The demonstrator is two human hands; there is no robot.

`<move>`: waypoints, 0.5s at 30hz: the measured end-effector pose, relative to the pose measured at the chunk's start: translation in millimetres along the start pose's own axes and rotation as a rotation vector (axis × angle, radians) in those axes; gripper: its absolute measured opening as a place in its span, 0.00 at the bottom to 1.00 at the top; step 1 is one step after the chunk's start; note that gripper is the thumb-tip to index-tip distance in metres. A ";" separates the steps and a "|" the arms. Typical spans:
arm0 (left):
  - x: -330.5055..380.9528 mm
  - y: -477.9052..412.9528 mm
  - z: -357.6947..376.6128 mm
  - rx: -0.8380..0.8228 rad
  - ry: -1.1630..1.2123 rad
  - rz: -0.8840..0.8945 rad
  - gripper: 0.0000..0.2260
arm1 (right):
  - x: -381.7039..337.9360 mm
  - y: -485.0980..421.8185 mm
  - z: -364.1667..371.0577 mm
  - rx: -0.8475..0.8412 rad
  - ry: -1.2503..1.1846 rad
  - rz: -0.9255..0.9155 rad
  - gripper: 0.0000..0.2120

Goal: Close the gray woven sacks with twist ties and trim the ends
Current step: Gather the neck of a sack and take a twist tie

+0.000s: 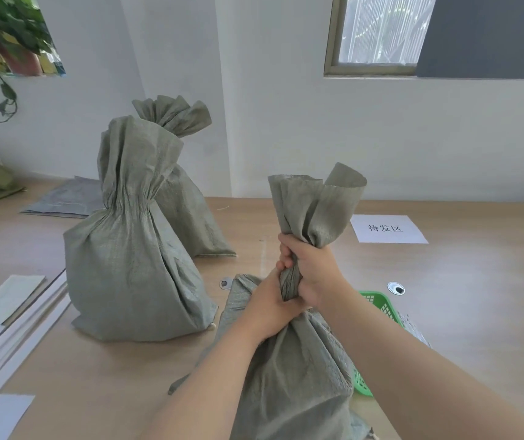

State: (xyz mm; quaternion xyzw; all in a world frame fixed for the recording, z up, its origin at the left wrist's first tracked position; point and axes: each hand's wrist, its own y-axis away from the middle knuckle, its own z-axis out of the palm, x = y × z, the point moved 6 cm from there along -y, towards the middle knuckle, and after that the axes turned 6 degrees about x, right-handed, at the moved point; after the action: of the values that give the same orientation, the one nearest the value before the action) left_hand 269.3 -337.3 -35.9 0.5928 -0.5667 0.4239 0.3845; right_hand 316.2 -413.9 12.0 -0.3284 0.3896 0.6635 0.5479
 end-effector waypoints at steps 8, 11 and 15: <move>11.6 -11.0 5.4 0.124 -0.257 -0.115 0.11 | 0.0 -5.6 -0.7 -0.026 0.155 -0.020 0.19; 14.2 -12.6 9.3 0.138 -0.409 -0.097 0.15 | -2.9 -4.7 -6.5 -0.016 0.186 -0.014 0.21; 13.8 -15.3 11.6 0.145 -0.485 -0.095 0.14 | -3.0 -5.6 -10.0 -0.039 0.179 -0.014 0.21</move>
State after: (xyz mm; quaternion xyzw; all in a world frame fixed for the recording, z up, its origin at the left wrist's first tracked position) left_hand 285.4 -352.0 -26.6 0.7290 -0.5821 0.2903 0.2132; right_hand 322.3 -423.6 8.8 -0.3998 0.4216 0.6349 0.5091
